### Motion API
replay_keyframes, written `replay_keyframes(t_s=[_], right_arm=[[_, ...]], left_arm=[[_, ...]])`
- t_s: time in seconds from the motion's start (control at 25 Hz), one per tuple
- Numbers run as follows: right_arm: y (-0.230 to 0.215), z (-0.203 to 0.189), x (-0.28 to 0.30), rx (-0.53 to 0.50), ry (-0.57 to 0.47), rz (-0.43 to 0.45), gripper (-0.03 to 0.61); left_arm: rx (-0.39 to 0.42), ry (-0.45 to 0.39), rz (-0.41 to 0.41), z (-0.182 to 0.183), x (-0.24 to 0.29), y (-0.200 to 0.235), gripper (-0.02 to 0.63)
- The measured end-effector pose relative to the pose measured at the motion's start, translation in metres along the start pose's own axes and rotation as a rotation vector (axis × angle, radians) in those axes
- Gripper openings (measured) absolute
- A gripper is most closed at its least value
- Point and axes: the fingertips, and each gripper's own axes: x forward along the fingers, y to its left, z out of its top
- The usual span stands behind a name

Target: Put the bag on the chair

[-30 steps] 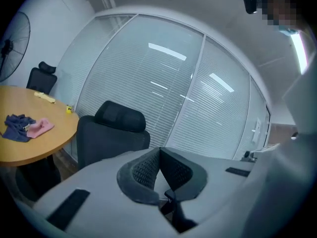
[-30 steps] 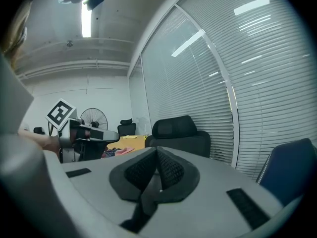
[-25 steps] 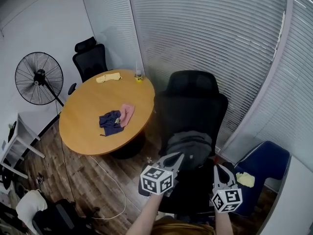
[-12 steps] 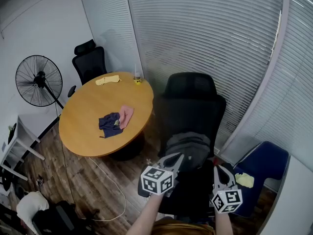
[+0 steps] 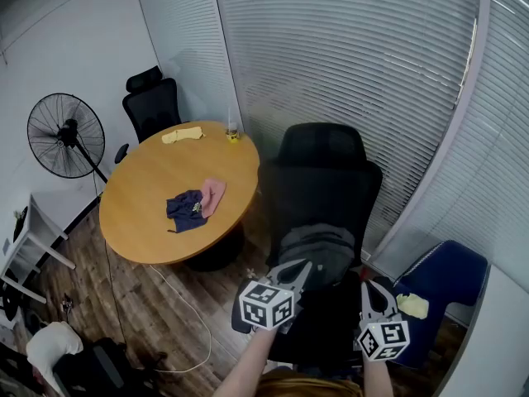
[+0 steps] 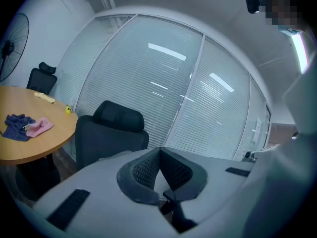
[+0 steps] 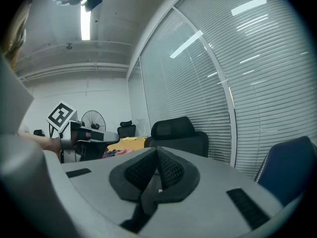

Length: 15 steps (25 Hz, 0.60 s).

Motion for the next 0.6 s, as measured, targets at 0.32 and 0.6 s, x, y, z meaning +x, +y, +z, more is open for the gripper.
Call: replay_keyframes(t_s=[0.32, 0.6], right_arm=[[-0.0042, -0.0018, 0.0008, 0.010, 0.001, -0.003, 0.011], [-0.0013, -0.0051, 0.0012, 0.007, 0.009, 0.010, 0.011]], left_arm=[[-0.002, 0.000, 0.007, 0.0004, 0.0028, 0.0019, 0.023], [0.001, -0.001, 0.008, -0.0015, 0.0077, 0.0015, 0.023]])
